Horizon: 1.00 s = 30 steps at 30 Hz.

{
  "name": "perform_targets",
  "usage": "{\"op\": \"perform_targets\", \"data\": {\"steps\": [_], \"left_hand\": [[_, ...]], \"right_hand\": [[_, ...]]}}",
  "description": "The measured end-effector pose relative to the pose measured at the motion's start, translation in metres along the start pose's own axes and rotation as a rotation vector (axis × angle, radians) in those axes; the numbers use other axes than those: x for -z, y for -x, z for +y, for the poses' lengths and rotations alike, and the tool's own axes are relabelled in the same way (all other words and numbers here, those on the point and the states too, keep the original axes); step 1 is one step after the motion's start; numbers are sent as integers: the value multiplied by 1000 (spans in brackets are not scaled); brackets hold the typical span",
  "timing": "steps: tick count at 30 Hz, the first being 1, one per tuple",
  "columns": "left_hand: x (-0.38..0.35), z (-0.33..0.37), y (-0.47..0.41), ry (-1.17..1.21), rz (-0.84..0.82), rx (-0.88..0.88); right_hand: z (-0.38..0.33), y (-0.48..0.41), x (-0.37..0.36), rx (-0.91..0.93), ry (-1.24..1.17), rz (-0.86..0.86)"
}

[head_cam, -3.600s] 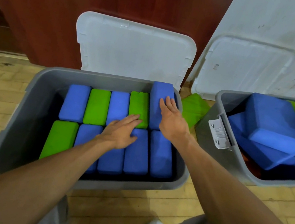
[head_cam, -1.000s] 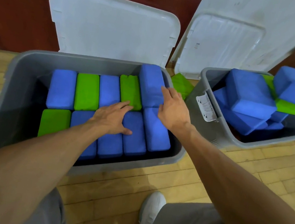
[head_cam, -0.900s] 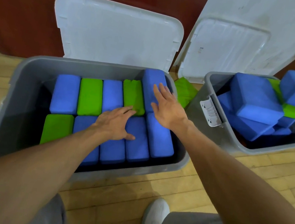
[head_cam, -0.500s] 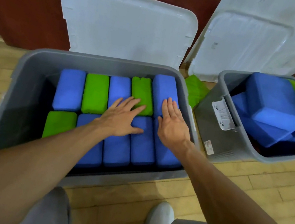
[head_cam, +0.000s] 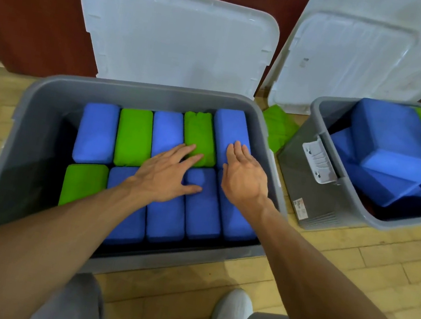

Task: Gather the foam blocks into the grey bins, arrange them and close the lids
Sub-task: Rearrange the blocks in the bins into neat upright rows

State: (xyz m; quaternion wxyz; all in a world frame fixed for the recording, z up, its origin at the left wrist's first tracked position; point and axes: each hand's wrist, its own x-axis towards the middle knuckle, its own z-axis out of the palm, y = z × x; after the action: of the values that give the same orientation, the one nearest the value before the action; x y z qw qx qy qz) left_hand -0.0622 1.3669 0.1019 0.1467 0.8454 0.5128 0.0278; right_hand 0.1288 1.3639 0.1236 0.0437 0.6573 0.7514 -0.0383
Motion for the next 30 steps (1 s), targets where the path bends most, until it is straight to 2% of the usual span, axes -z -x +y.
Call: {"op": "perform_targets", "data": {"steps": [4,7,10,12,14,21,26,30], "left_hand": [[1,-1,0,14,-51,27],[11,-4,-6,14,-111,56],[17,-11,-4,-34,-162,88],[15,-13,-3,-30,-165,98],[10,-13,-4,-46,-140,98],[-2,-14,-11,-58,-79,123],[-8,-12,-1,-59,-55,111],[-7,-14,-1,-39,-50,116]], "right_hand": [[-10,-10,8,-20,151,-56],[-15,-19,23,-8,225,16],[-8,-30,21,33,4,116],[-5,-39,12,69,-98,53],[-5,-45,-1,79,-99,6],[-3,-58,-17,48,-50,145],[3,-43,-21,104,-145,141],[4,-15,-33,73,-266,285]]}}
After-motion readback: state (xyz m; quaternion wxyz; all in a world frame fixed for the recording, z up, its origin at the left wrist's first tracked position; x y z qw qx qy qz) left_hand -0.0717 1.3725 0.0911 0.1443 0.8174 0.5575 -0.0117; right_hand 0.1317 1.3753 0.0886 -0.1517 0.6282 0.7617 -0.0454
